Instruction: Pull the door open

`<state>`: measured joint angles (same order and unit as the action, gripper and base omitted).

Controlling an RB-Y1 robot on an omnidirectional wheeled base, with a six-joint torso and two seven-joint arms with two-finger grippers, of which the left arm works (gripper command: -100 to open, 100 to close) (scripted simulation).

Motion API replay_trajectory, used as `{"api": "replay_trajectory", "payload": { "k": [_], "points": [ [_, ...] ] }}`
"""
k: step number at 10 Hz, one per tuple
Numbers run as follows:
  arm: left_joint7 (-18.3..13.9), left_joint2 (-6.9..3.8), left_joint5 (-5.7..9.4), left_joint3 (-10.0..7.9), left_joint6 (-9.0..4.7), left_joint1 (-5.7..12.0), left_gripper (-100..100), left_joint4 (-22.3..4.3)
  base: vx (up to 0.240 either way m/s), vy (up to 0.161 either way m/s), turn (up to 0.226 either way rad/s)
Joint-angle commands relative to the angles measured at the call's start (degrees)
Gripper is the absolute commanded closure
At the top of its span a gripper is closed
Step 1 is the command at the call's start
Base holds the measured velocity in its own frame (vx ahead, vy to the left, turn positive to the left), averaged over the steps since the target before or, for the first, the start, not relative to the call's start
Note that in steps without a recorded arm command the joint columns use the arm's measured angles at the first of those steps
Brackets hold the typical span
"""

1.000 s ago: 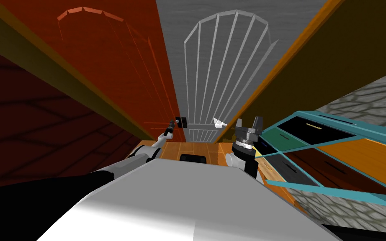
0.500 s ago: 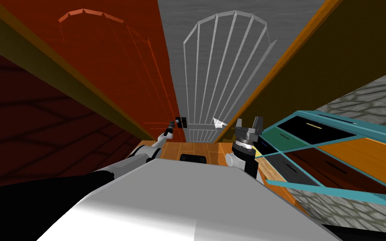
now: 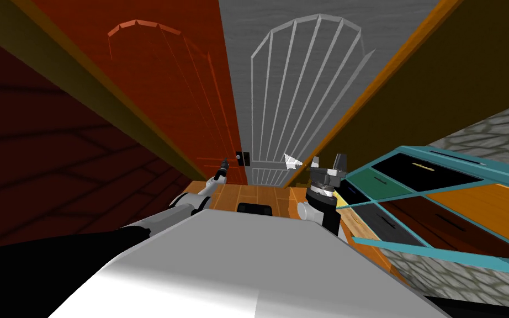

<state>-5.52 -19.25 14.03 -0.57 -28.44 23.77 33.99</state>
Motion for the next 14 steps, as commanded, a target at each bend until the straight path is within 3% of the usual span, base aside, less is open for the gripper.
{"api": "replay_trajectory", "payload": {
  "k": [1,3,5,6,7,8,9,10,11,12,13,14],
  "points": [
    [-0.3,-0.15,-0.03,0.29,-0.27,0.06,-100,-0.4,-0.199,-0.014,0.008],
    [-0.5,0.43,-0.17,0.86,-0.40,0.24,-100,-0.1,-0.208,-0.048,-0.019],
    [-0.8,2.25,-0.59,2.36,-0.67,1.45,-100,1.0,-0.167,-0.122,-0.143],
    [-0.8,2.25,-0.59,2.36,-0.67,1.45,-100,1.0,-0.075,-0.138,-0.068],
    [-1.1,1.87,-0.57,2.35,-0.91,1.68,-100,0.3,-0.022,-0.051,0.008],
    [-0.9,0.52,-0.21,1.35,-0.84,0.43,-100,-0.1,-0.042,0.042,0.155],
    [-0.9,0.52,-0.21,1.35,-0.84,0.43,-100,-1.3,-0.029,0.064,0.128],
    [-0.9,0.52,-0.21,1.35,-1.50,0.44,-100,-4.1,-0.011,0.047,0.011],
    [-0.9,0.52,-0.21,1.35,-0.93,0.43,-100,-3.9,-0.007,0.028,-0.019],
    [-0.9,0.52,-0.21,1.35,-0.84,0.43,-100,-1.7,-0.002,0.009,-0.002],
    [-0.7,-1.17,0.21,0.11,-0.97,-0.80,-100,-0.9,0.021,0.058,0.215],
    [-0.7,-1.69,0.35,-0.28,-1.02,-1.17,-100,-1.2,0.037,0.078,0.145]
  ]
}}
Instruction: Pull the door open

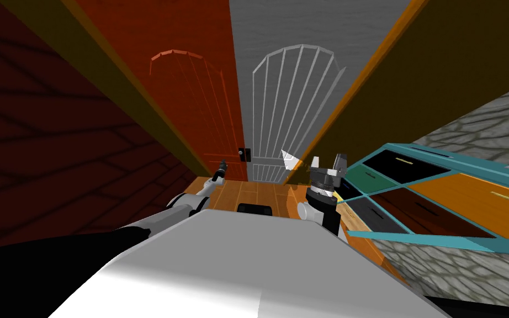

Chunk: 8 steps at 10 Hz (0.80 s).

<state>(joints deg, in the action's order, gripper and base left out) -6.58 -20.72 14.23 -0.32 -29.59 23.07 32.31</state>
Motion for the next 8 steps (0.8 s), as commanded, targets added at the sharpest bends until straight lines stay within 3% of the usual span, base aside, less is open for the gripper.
{"api": "replay_trajectory", "payload": {
  "k": [1,2,3,8],
  "points": [
    [0.4,-0.22,0.15,-0.53,0.13,-0.47,-100,0.5,0.025,0.061,0.023],
    [0.6,-1.32,0.47,-1.45,-0.11,-1.22,-100,0.0,0.117,0.075,0.121],
    [0.7,-1.34,0.49,-1.52,-0.16,-1.23,-100,-0.1,0.168,0.085,0.049],
    [0.8,-0.13,0.27,-0.95,-0.49,-0.34,-100,0.3,0.161,-0.014,-0.066]
  ]
}}
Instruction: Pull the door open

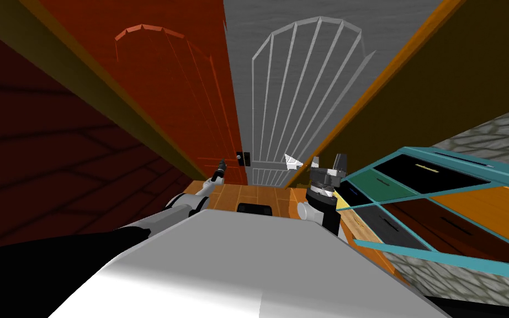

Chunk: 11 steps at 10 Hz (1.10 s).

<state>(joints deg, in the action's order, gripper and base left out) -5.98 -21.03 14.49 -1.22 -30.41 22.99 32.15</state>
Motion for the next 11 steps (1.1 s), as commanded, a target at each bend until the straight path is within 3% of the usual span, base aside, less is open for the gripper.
{"api": "replay_trajectory", "payload": {
  "k": [1,3,4,5,10,11],
  "points": [
    [0.3,1.46,-0.26,0.70,0.19,0.66,-100,1.0,0.157,-0.054,-0.184],
    [0.3,3.10,-0.61,1.69,0.05,1.82,-100,1.7,0.214,-0.102,-0.204],
    [0.3,2.31,-0.43,1.26,1.04,0.64,-100,3.3,0.100,-0.060,-0.019],
    [0.3,2.31,-0.43,1.26,1.04,0.64,100,3.3,-0.015,0.008,0.020],
    [0.3,2.31,-0.43,1.26,1.04,0.64,100,3.3,-0.021,0.013,0.000],
    [0.2,1.06,-0.16,0.54,1.18,-0.27,-100,2.8,-0.107,0.071,0.174]
  ]
}}
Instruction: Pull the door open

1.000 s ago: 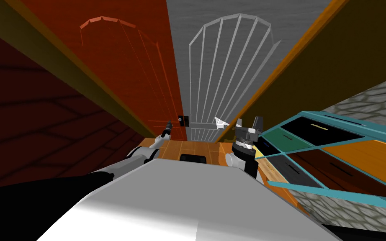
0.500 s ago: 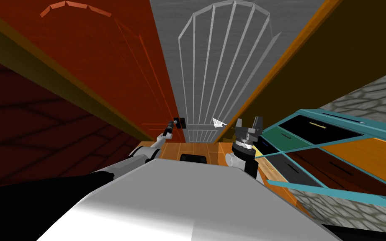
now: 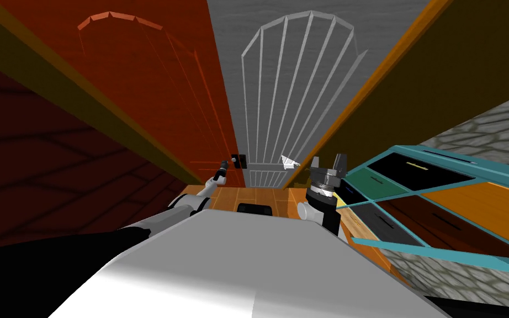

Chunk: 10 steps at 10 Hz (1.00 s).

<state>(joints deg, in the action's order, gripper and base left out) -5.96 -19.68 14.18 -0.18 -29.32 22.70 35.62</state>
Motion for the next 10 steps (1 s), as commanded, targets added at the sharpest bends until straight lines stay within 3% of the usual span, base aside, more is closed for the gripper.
{"api": "replay_trajectory", "payload": {
  "k": [1,5,8,9,10],
  "points": [
    [0.2,-0.45,0.17,-0.57,0.12,-0.10,-100,-0.7,-0.190,0.111,0.174],
    [-0.1,-0.31,0.11,-0.13,0.37,-0.22,-100,-0.5,-0.176,0.013,0.012],
    [-0.6,1.47,-0.33,1.45,0.58,0.94,-100,0.5,-0.183,-0.121,-0.091],
    [-0.3,1.37,-0.25,1.01,0.07,0.98,-100,-0.5,-0.057,-0.085,-0.019],
    [0.0,-0.08,0.13,-0.19,0.25,0.05,-100,-1.1,-0.031,0.038,0.199]
  ]
}}
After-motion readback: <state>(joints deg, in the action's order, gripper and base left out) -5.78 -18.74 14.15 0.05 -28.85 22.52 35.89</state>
